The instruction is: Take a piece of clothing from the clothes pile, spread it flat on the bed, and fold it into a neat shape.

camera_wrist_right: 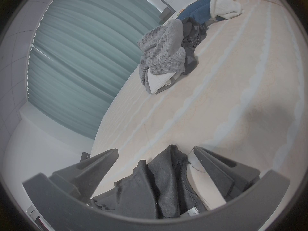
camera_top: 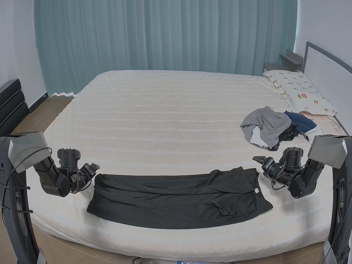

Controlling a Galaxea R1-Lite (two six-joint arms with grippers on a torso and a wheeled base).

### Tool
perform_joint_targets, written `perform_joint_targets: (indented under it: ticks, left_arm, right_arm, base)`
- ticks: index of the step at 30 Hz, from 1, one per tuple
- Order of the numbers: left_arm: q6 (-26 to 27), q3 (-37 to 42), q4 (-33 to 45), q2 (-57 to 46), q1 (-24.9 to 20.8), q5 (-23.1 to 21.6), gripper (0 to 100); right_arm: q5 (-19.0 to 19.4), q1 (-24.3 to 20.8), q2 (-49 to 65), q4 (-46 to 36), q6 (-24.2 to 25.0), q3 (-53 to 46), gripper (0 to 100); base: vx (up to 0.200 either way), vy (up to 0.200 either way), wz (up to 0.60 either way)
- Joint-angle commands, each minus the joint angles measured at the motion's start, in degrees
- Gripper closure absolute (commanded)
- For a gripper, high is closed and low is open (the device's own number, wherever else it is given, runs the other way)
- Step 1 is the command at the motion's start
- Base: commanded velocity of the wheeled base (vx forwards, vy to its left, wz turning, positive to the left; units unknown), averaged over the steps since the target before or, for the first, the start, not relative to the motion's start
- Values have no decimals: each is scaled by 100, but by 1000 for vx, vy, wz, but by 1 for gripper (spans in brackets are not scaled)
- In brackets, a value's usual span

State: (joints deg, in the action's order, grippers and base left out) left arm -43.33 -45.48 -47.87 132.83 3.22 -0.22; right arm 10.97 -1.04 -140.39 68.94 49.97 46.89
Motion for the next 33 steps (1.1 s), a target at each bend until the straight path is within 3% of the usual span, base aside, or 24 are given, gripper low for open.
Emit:
perform_joint_targets:
  ticks: [1,9,19,20,33]
  left_arm:
    - [-62,620,59,-917,12,-409,0]
    - [624,1094,410,-969,-287,-497,0]
    - [650,971,358,-697,-550,-418,0]
    - [650,918,358,-644,-550,-418,100]
    - [624,743,419,-495,-348,-48,100]
  right_arm:
    - [28,77,152,269,101,-373,0]
    - [37,77,134,331,101,-505,0]
    - [37,60,117,331,101,-505,0]
    - [37,51,108,331,101,-505,0]
    - [28,42,117,331,110,-514,0]
  base:
    - [0,0,0]
    - [0,0,0]
    - [0,0,0]
    - [0,0,0]
    - [0,0,0]
